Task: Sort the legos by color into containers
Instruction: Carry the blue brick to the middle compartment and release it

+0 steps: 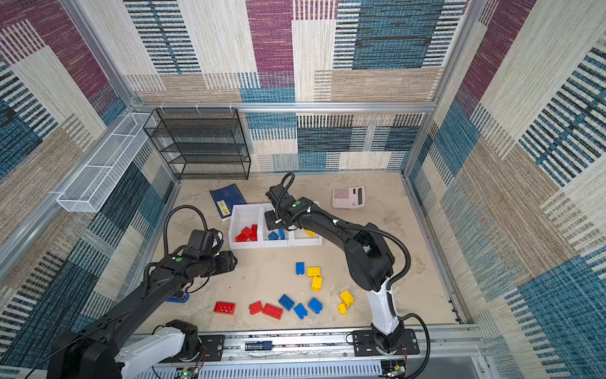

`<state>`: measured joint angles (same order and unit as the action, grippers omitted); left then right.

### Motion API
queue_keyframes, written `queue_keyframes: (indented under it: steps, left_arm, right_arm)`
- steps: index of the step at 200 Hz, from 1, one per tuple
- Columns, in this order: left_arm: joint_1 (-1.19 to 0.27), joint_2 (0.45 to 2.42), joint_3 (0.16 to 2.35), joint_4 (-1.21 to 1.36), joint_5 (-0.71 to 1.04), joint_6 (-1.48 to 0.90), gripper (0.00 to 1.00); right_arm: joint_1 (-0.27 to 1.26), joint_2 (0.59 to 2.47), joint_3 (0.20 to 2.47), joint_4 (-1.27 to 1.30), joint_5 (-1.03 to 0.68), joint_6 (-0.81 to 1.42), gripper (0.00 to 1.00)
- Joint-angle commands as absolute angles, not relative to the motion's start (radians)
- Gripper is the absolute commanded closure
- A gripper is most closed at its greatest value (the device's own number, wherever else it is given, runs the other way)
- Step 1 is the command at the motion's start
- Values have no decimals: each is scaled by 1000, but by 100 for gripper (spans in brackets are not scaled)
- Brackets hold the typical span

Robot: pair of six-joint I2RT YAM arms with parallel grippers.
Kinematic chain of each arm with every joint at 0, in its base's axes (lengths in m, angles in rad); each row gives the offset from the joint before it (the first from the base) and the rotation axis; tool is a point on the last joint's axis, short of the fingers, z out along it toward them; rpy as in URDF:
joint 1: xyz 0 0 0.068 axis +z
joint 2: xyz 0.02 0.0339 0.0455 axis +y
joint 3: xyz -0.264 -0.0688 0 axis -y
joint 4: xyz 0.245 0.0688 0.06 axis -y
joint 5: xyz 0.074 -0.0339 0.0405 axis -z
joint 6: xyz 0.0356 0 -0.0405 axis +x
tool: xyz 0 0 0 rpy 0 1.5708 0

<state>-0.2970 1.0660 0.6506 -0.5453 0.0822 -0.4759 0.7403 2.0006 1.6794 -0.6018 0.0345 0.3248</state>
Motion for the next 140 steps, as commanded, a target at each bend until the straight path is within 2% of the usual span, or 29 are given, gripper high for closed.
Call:
queue_keyframes:
  steps: [1,69,140]
  left_arm:
    - [-300,1062,647,-556,78,-502,37]
    - [-332,1044,648,-611,41,-513,37]
    - [-589,1002,644,-833,-172,-669,35]
  right_arm:
    - [741,1974,1669,-595,40,322,33]
    - [739,1903,1606,-589,46,325,32]
    - [735,1743,1374,-502,20,353,32]
